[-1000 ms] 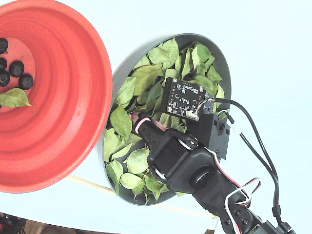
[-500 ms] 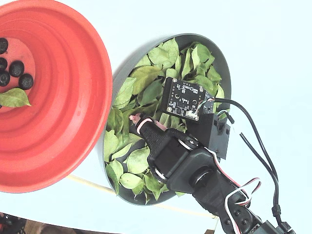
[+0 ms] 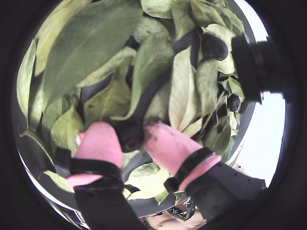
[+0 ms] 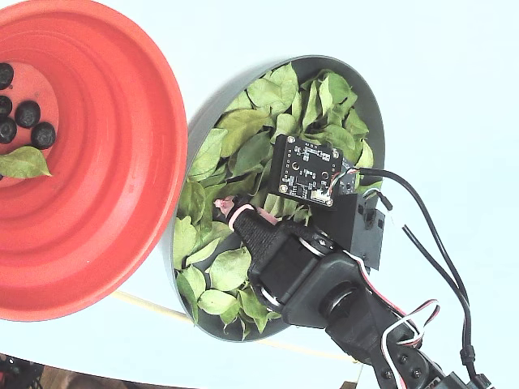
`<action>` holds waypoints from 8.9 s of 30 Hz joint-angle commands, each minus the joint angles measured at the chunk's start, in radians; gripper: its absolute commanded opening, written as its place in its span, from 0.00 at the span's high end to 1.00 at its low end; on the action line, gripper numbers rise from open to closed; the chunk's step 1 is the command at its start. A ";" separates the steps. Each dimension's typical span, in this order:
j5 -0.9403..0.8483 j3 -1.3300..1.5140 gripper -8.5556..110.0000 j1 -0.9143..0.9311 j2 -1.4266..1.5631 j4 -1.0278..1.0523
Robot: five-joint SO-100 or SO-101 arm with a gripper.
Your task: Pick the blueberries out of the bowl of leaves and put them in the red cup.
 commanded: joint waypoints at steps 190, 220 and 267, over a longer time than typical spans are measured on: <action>-0.003 -0.025 0.80 -0.025 0.367 0.198; -0.078 -0.186 0.79 0.103 0.129 0.104; -0.051 -0.336 0.77 0.115 -0.089 0.008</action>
